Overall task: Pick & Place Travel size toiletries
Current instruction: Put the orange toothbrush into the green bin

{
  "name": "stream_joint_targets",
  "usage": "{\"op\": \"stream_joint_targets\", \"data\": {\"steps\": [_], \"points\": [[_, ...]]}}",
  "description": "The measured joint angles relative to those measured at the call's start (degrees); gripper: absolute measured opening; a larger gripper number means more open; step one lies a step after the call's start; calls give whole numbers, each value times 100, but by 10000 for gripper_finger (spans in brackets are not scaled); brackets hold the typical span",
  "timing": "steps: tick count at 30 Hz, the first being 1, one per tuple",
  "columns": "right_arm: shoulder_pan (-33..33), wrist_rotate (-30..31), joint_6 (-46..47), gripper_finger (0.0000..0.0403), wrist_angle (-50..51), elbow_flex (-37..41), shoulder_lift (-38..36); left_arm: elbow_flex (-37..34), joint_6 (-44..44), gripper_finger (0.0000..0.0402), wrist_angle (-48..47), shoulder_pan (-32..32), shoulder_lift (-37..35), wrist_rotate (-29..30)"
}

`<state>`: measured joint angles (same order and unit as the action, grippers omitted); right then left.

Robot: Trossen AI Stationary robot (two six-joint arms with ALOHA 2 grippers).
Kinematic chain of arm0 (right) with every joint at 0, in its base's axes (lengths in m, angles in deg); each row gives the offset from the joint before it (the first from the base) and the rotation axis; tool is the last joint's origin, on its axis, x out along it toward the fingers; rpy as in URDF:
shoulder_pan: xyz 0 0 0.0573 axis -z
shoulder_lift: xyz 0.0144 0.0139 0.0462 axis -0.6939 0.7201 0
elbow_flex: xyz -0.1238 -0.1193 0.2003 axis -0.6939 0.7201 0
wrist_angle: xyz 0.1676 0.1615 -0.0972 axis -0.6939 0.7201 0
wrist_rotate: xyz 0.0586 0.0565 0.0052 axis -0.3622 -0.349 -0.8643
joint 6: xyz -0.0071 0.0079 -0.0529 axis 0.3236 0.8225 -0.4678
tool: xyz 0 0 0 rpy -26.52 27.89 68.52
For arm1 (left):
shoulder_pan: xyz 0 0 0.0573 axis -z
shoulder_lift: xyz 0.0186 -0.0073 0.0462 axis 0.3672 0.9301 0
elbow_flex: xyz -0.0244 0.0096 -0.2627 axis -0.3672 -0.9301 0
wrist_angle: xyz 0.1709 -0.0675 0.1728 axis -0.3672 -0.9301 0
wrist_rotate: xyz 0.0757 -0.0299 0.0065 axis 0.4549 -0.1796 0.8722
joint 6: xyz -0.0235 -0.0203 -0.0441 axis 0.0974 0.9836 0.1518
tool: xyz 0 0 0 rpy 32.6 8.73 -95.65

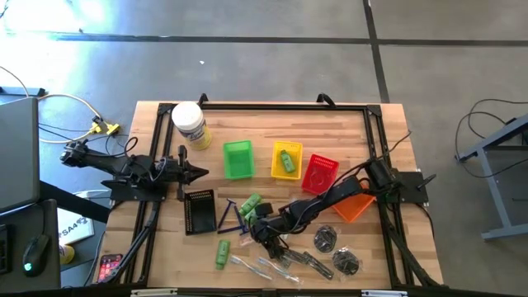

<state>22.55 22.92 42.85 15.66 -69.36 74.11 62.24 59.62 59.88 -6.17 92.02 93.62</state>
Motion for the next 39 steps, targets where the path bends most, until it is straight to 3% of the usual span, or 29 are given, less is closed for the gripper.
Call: {"op": "stream_joint_targets", "data": {"steps": [12, 17, 22, 32, 39], "points": [[1, -140, 19, 125, -231, -15, 258, 0, -17, 0, 0, 0, 2, 0], [4, -175, 2, 78, -48, 22, 15, 0, -16, 0, 0, 0, 2, 0], [37, -201, 0, 11, 49, 2, -548, 0, -15, 0, -2, 0, 2, 0], [163, -770, -270, 3, -35, 85, -2088, 0, -15, 0, -7, 0, 2, -2], [317, -606, -498, 3, -699, 736, -3684, 0, -15, 0, -46, 0, 2, -2]]}}
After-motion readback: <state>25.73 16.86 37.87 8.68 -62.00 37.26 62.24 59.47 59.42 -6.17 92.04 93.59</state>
